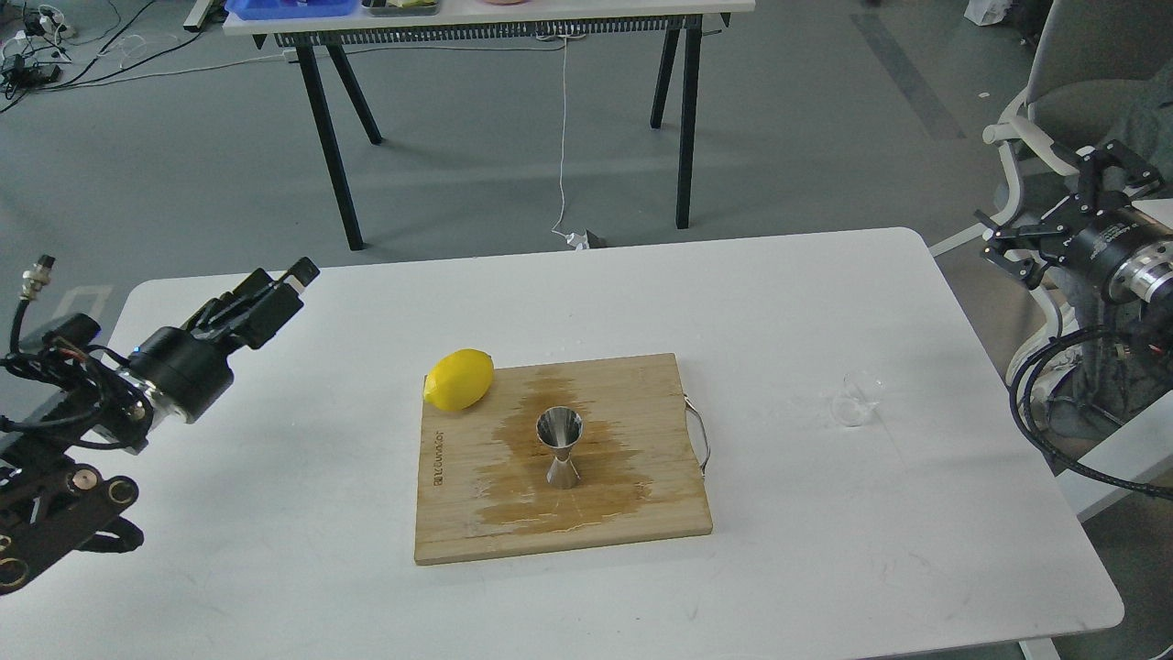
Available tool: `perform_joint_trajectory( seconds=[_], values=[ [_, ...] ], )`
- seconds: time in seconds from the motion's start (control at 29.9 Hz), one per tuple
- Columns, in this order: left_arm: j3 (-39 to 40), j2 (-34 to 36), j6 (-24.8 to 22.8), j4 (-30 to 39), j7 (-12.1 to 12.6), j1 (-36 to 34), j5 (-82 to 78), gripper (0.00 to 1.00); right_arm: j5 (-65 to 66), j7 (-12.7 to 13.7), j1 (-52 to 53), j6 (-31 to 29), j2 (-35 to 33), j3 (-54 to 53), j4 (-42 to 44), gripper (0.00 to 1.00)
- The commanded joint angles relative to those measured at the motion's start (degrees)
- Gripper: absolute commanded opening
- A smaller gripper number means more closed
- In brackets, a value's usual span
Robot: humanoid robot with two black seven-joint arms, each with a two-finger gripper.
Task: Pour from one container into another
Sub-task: 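Open the left gripper and withdraw it away from the jigger, then lower the right gripper toward the small clear glass cup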
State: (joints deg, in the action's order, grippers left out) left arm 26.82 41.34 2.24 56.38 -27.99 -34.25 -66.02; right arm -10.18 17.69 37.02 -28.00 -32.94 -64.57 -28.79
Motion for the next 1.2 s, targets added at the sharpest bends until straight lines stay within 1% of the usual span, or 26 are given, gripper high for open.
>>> perform_joint_trajectory(
  seconds=[0.0,0.03,0.07,0.2,0.27,0.4,0.57,0.63,0.7,0.8,0.94,1.04,1.1,1.17],
  values=[
    [0.16,1.38,-22.93,-6.09,-0.01,-4.85,10.98,0.95,0.25,-0.38,0.77,0.00,2.35,0.06,0.05,0.99],
    [0.16,1.38,-29.34,-8.20,-0.01,-5.64,12.74,0.95,0.25,-0.38,0.95,0.00,3.22,0.14,0.05,0.99],
    [0.34,1.29,-30.24,-10.22,-0.01,-6.08,14.07,0.95,0.42,-0.38,0.95,0.00,3.84,0.75,0.05,0.99],
    [2.35,0.85,-30.24,-18.05,-0.01,-6.35,21.09,0.97,0.43,-0.47,1.21,0.00,6.57,0.85,-0.21,0.99],
    [3.93,0.59,-30.24,-19.73,-0.01,-6.35,24.61,0.98,0.43,-0.55,2.09,0.00,7.89,1.02,-0.04,0.99],
    [6.23,-1.17,-30.24,-19.91,-0.01,-7.58,29.02,0.98,-0.80,-0.20,2.97,0.00,9.47,-0.12,-0.30,0.99],
    [6.14,-1.43,-30.24,-19.91,-0.01,-8.20,29.20,0.99,-15.37,-0.03,1.92,0.00,7.55,-2.05,-4.86,0.99],
    [6.14,-1.61,-30.24,-19.91,-0.01,-8.02,29.20,0.99,-17.15,-0.03,1.05,0.00,6.32,-2.84,-6.09,0.99],
    [6.14,-2.40,-30.24,-19.91,-0.01,-7.58,29.20,0.99,-17.41,-0.03,-0.88,0.00,5.61,-5.47,-9.16,0.99],
    [6.14,-3.19,-30.24,-19.82,-0.01,-7.32,29.20,0.99,-18.90,-0.03,-6.23,13.80,4.73,-10.74,-15.22,0.99],
    [6.14,-3.45,-30.24,-19.82,-0.01,-7.14,29.20,0.99,-21.01,0.06,-13.00,29.55,2.54,-14.62,-21.55,0.99],
    [5.97,-3.54,-30.24,-19.82,-0.01,-7.05,29.20,0.99,-25.40,0.24,-18.02,36.77,-0.62,-15.76,-25.95,0.99],
    [5.97,-3.54,-30.24,-19.91,-0.01,-6.88,29.28,0.99,-27.87,0.67,-21.44,38.71,-3.00,-15.94,-29.37,0.99],
    [5.97,-3.80,-30.24,-19.91,-0.01,-6.53,29.20,0.99,-28.49,2.08,-24.87,39.51,-4.67,-15.94,-33.06,0.99]
  ],
)
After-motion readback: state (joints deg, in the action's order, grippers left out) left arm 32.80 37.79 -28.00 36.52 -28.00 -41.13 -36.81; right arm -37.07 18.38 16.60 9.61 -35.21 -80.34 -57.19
